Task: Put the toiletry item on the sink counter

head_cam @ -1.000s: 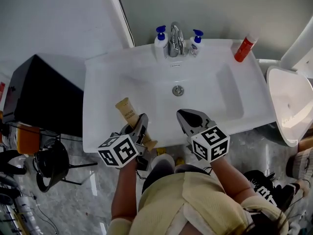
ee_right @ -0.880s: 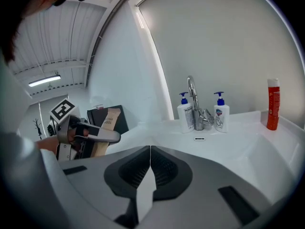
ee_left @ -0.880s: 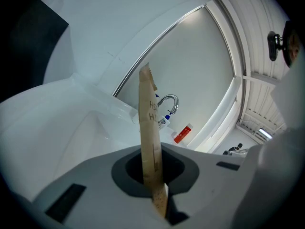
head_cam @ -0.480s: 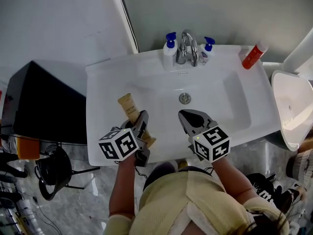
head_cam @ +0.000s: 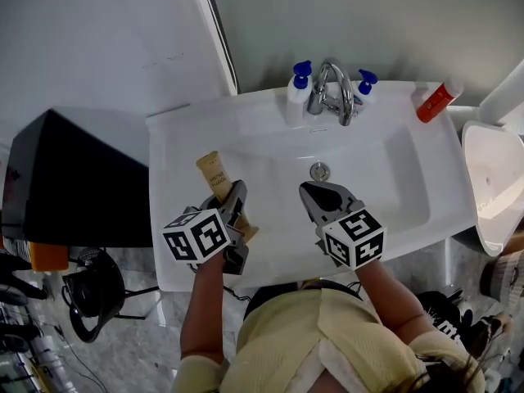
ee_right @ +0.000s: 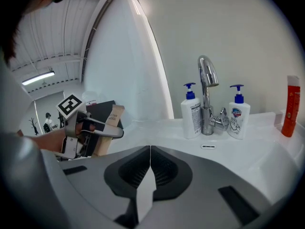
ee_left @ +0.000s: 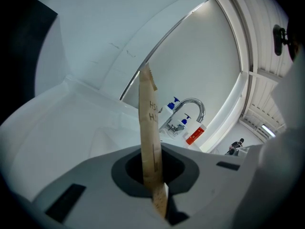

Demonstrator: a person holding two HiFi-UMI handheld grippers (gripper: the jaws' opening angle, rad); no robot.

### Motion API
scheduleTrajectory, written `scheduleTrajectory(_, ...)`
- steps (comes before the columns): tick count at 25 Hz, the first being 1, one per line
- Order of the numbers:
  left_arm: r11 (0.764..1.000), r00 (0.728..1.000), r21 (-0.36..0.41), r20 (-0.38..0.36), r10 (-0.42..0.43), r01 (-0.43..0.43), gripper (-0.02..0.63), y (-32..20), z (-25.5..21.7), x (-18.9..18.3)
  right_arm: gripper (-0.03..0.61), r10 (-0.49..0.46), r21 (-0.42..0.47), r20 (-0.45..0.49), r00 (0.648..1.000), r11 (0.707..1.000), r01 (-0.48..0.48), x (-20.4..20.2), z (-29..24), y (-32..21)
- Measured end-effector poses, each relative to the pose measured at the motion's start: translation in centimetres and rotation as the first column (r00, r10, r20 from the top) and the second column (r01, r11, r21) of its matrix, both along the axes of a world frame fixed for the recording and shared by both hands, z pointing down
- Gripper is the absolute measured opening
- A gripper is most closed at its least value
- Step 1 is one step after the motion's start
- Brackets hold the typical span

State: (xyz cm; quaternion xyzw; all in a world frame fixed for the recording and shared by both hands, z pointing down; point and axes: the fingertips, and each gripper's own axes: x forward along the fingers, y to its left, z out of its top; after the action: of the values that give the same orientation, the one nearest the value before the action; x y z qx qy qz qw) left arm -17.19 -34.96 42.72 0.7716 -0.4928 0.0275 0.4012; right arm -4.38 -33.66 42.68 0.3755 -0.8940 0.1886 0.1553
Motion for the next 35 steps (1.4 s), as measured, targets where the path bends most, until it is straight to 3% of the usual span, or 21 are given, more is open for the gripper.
scheduleTrajectory(14, 0.999, 0.996, -0.007, 0.078, 0.038, -0.037, 0.038, -3.8, 0.8, -3.2, 0.026, -0.009, -0.017, -0.02, 1.0, 1.0, 0.008, -2.8, 0.9, -2.8)
scheduleTrajectory(21, 0.998, 0.983, 0.005, 0.177, 0.056, -0.058, 0.038, -5.4, 0.8, -4.9, 0.026, -0.023, -0.033, -0.03, 0.999, 0.999, 0.022, -3.7, 1.6, -2.9)
scheduleTrajectory(35, 0.986, 0.929, -0.143, 0.345, 0.131, -0.086, 0.038, -8.0, 4.8, -9.0, 0.026, -0.053, -0.081, -0.049, 0.997, 0.996, 0.049, -5.6, 3.5, -3.8)
